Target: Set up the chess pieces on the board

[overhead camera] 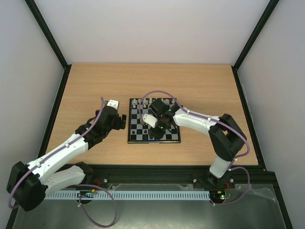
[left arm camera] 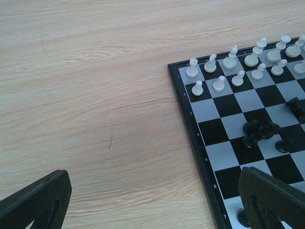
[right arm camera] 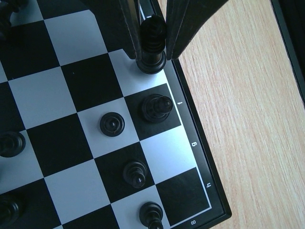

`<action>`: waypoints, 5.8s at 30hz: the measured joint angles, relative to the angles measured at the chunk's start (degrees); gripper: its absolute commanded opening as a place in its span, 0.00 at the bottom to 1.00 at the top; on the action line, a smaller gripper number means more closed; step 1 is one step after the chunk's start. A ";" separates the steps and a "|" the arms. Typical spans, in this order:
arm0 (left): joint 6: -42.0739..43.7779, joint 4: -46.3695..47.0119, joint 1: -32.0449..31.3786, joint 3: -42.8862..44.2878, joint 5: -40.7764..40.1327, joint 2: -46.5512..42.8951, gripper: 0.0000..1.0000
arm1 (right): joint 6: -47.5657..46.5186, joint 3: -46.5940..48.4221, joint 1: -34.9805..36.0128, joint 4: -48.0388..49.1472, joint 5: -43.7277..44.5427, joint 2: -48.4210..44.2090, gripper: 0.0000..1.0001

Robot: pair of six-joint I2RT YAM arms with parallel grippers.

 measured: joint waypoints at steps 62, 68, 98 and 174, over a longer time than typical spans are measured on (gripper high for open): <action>-3.43 -5.77 0.68 25.70 21.81 37.51 0.41 | 8.20 -23.28 -20.55 8.04 -3.15 -32.72 0.43; -2.89 -7.30 0.68 26.82 23.43 40.35 0.32 | 7.52 -23.28 -20.55 8.09 -3.13 -32.35 0.43; -1.90 -9.97 -1.09 29.83 21.44 46.88 0.13 | 6.27 -23.30 -20.59 8.09 -2.93 -32.35 0.43; -4.39 -17.99 -8.85 16.81 17.27 22.45 0.59 | 6.03 -22.64 -20.63 7.02 -4.50 -30.03 0.43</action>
